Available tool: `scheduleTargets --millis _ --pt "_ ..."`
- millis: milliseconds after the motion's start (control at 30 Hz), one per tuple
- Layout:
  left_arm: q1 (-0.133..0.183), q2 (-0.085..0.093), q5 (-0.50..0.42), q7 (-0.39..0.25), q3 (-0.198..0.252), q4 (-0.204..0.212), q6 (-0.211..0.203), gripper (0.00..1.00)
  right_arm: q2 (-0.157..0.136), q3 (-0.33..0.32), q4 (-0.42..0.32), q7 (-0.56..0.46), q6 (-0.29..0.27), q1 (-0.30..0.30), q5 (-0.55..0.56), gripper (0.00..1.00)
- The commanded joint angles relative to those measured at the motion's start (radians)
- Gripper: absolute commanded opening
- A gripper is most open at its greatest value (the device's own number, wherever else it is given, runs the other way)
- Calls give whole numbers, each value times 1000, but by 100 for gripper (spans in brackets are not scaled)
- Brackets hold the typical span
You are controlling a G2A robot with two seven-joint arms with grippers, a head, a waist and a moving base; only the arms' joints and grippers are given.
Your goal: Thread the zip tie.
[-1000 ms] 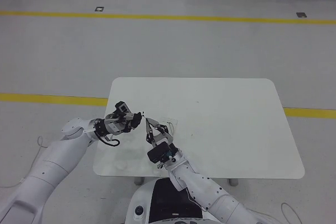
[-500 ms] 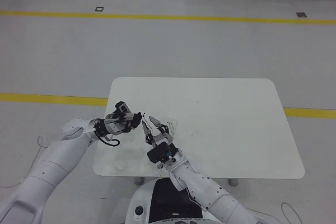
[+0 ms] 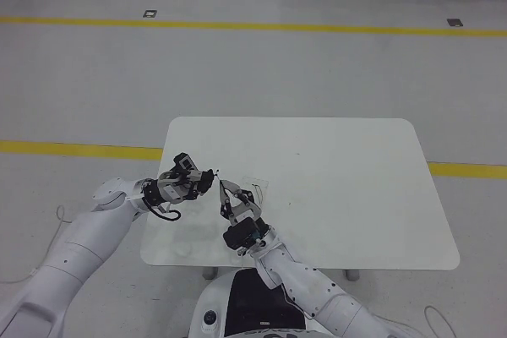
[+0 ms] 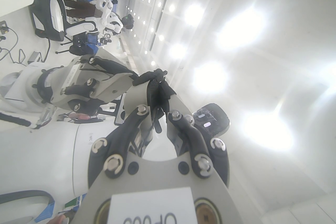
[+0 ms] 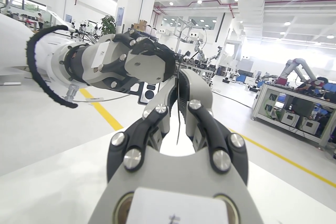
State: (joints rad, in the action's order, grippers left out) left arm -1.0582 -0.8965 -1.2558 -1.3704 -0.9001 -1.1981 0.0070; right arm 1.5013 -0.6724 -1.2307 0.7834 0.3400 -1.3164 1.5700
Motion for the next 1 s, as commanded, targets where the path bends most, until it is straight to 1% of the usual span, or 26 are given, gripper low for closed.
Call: scheduleTargets --millis 0,167,233,333,467,767,967 --pt "0 0 0 0 0 0 0 0 -1 2 4 2 0 4 0 0" --pt "0 0 0 0 0 0 0 0 -11 22 35 13 0 33 0 0" --pt "0 0 0 0 0 0 0 0 -19 42 57 25 0 57 0 0" --pt "0 0 0 0 0 0 0 0 -29 68 68 38 0 75 0 0" --pt "0 0 0 0 0 0 0 0 -41 86 70 44 0 90 0 0" --pt "0 0 0 0 0 0 0 0 -60 87 60 28 0 94 0 0" --pt "0 0 0 0 0 0 0 0 -68 59 58 13 0 77 0 0"
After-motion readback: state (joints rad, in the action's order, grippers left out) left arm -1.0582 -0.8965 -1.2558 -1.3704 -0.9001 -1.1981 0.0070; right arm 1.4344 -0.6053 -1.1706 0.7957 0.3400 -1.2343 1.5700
